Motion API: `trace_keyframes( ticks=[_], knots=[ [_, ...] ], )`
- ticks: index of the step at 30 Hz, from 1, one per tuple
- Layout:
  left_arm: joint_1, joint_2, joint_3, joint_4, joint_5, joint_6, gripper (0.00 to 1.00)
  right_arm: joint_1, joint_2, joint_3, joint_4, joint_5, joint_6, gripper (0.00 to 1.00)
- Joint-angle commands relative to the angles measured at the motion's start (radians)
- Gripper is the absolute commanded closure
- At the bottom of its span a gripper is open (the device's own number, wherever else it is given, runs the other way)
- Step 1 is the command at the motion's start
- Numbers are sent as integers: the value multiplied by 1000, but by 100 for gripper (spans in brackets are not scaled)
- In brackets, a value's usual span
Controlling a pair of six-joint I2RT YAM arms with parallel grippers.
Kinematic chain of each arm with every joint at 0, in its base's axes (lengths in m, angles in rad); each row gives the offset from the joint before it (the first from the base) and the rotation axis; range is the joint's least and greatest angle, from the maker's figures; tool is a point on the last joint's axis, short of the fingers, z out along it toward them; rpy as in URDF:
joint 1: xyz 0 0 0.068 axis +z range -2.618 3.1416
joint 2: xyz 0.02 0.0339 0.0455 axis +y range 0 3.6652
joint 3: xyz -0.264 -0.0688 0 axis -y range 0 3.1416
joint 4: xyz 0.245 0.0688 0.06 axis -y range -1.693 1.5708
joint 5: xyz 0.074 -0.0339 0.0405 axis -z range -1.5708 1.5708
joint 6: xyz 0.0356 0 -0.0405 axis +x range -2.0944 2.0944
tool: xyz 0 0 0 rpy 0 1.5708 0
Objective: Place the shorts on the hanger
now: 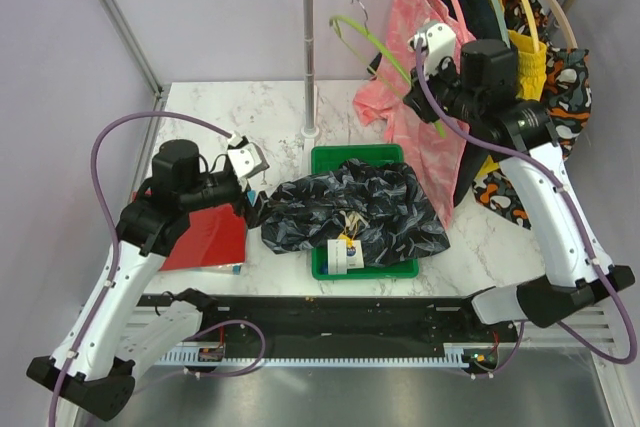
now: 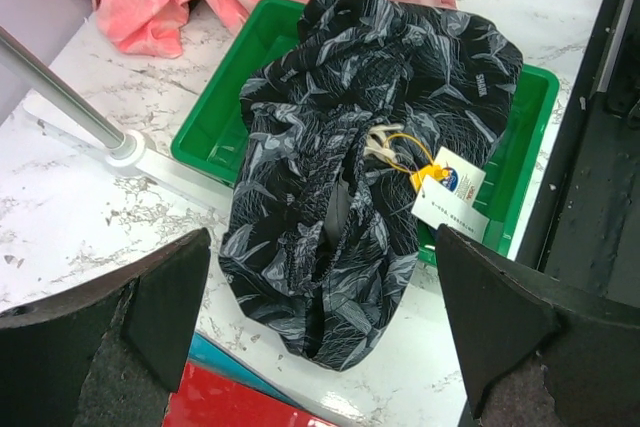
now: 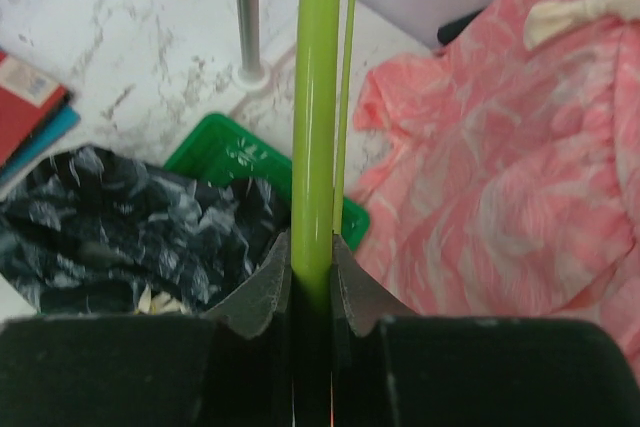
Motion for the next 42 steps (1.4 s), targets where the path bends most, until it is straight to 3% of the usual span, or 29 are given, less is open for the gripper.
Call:
trace_keyframes(
  ticks=[1, 5, 8, 13, 23, 30, 31, 33, 34, 36, 37, 38, 40, 41, 42],
  knots=[
    [5, 18, -16, 17, 37, -21, 1, 1, -109, -45, -91, 10, -95, 100],
    [5, -22, -58, 74, 23, -61, 1, 1, -209, -70, -283, -41, -202, 100],
    [5, -92, -153, 210, 11, -77, 1, 1, -272, -102, -422, -122, -302, 100],
    [5, -185, -277, 367, 26, 3, 1, 0, -386, -178, -550, -272, -452, 100],
    [5, -165, -308, 283, 150, 286, 1, 1, -443, -292, -678, -608, -698, 100],
    [3, -143, -361, 182, 208, 434, 5, 4, -416, -308, -678, -731, -724, 100],
    [3, -134, -361, 182, 208, 428, 9, 9, -413, -309, -676, -737, -722, 100],
    [3, -110, -354, 176, 213, 376, 28, 29, -403, -312, -676, -739, -707, 100],
    [3, -102, -349, 168, 221, 362, 43, 38, -398, -317, -678, -731, -701, 100],
    [2, -99, -343, 142, 237, 353, 63, 70, -383, -326, -676, -717, -690, 100],
    [2, -103, -342, 130, 247, 348, 87, 78, -380, -337, -675, -702, -692, 100],
    [2, -110, -343, 123, 250, 341, 98, 85, -375, -341, -673, -696, -693, 97],
    [0, -125, -351, 97, 253, 341, 98, 88, -364, -344, -672, -667, -696, 77],
    [0, -131, -352, 90, 251, 341, 98, 88, -351, -343, -666, -653, -690, 51],
    [0, -133, -355, 76, 244, 342, 98, 93, -344, -337, -650, -636, -667, 42]
  ],
)
